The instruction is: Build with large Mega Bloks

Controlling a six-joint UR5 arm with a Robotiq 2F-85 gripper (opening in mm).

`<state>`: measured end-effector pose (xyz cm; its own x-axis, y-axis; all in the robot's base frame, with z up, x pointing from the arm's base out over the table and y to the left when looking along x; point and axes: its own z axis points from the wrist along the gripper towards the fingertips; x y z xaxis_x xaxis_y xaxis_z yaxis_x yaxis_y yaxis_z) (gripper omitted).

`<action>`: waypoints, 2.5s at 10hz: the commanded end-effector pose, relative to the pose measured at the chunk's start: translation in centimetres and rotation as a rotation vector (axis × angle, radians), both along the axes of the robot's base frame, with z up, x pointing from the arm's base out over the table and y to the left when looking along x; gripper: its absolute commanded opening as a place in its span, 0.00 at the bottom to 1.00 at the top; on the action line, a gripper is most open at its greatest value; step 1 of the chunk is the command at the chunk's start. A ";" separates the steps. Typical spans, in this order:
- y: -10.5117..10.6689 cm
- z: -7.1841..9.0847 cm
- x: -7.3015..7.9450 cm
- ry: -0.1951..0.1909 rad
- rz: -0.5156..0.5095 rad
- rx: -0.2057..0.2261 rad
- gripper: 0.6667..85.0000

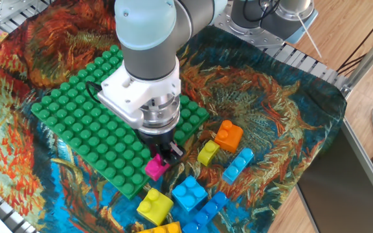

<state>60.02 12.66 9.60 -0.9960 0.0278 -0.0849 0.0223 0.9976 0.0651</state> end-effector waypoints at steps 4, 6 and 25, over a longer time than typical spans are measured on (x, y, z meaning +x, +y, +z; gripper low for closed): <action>-2.7 -0.3 -0.9 0.002 0.019 -0.015 0.01; -2.9 -0.3 -1.0 0.012 -0.106 -0.012 0.01; -5.3 -1.3 -0.3 0.016 -0.061 0.039 0.01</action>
<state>59.61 7.15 8.52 -0.9948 0.0809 -0.0620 0.0761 0.9941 0.0769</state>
